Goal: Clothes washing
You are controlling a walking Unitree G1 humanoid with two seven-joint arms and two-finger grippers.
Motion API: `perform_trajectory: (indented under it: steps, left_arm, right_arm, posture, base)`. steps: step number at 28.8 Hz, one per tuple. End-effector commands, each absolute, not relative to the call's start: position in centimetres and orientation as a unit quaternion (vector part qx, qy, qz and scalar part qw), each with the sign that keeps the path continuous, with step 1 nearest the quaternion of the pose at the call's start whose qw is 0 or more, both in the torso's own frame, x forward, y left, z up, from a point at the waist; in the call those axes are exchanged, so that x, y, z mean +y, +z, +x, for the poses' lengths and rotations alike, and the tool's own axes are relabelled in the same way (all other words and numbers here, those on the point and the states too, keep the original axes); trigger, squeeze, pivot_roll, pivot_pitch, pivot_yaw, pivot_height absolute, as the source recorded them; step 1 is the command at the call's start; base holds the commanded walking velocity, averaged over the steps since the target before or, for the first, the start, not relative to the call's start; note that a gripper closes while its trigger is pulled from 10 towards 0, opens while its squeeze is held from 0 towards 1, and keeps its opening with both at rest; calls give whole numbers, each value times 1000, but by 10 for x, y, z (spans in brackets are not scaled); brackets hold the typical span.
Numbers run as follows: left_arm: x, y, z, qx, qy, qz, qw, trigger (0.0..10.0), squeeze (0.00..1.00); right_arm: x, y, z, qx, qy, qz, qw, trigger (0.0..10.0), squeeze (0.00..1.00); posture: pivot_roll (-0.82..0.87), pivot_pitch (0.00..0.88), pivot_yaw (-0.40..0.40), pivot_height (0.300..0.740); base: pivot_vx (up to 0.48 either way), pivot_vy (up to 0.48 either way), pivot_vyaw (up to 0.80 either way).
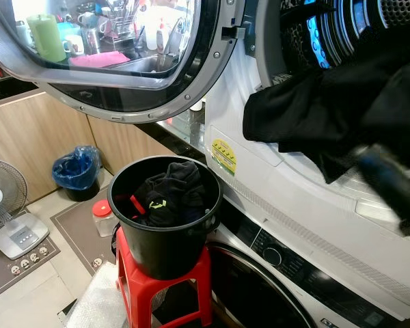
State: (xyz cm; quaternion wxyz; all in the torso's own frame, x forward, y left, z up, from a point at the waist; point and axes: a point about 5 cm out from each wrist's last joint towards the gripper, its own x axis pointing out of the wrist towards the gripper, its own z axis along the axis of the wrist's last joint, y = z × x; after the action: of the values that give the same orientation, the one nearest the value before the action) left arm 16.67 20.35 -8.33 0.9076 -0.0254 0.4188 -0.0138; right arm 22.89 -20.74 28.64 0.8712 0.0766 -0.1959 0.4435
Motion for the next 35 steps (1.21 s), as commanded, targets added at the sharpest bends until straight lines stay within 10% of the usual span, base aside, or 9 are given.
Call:
perform_trajectory:
  steps: [1, 7, 13, 23, 35]
  left_arm:
    - [204, -75, 182, 385, -14, -20, 922, 10000, 0]
    - [187, 42, 289, 49, -113, -57, 991, 10000, 0]
    - [159, 133, 311, -117, -232, -24, 965, 10000, 0]
    - [120, 123, 271, 28, -456, -21, 889, 10000, 0]
    - [118, 92, 241, 146, -500, 34, 853, 10000, 0]
  right_arm:
    - [-206, 291, 231, -206, 441, 70, 871, 10000, 0]
    - [-200, 291, 243, -208, 431, 84, 874, 10000, 0]
    - [-199, 286, 259, -204, 374, 87, 901, 10000, 0]
    - [-198, 286, 263, -207, 364, 87, 904, 10000, 0]
    - [-195, 281, 263, -198, 371, 82, 903, 10000, 0]
  posture:
    - [37, 73, -32, 740]
    - [48, 82, -38, 740]
    - [45, 84, -30, 740]
    - [49, 83, -26, 740]
    - [47, 83, -21, 740]
  base:
    - [0, 0, 0]
    - [0, 0, 0]
    - [0, 0, 0]
    - [0, 0, 0]
    - [0, 0, 0]
